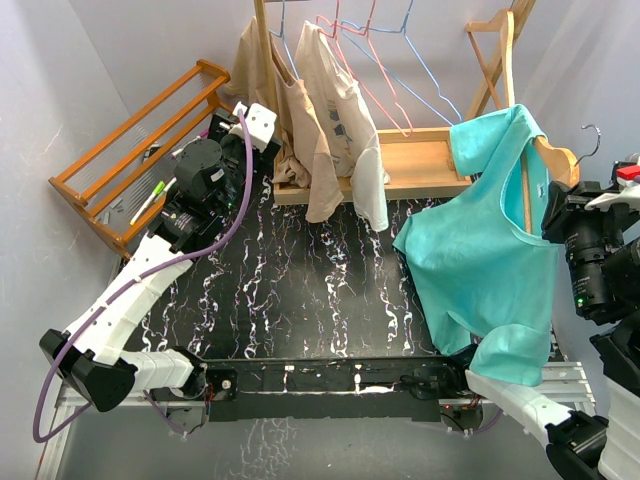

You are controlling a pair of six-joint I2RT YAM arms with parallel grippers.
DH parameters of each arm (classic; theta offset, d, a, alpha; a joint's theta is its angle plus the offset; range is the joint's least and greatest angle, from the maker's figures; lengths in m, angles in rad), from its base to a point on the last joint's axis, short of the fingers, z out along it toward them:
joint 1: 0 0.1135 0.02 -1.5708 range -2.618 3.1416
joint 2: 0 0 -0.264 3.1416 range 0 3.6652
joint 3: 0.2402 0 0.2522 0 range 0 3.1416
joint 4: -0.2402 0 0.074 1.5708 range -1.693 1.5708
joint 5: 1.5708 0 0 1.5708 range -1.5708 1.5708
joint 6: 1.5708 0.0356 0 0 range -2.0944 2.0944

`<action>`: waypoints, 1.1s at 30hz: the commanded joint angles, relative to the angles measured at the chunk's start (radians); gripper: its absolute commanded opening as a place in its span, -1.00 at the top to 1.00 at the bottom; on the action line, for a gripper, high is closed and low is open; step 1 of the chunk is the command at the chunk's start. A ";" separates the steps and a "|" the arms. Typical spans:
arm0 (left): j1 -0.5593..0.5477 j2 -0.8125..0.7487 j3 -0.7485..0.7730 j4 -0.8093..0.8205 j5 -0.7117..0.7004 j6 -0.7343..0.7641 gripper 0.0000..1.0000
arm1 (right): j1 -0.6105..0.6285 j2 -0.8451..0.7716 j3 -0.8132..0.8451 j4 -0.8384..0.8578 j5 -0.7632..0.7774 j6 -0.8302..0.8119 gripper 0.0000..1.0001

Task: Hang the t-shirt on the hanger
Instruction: Place the hanger at the clothesline.

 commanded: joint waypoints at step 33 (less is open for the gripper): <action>0.006 -0.061 -0.020 -0.004 0.021 -0.066 -0.33 | 0.035 0.361 -0.007 0.461 -0.147 -0.050 0.84</action>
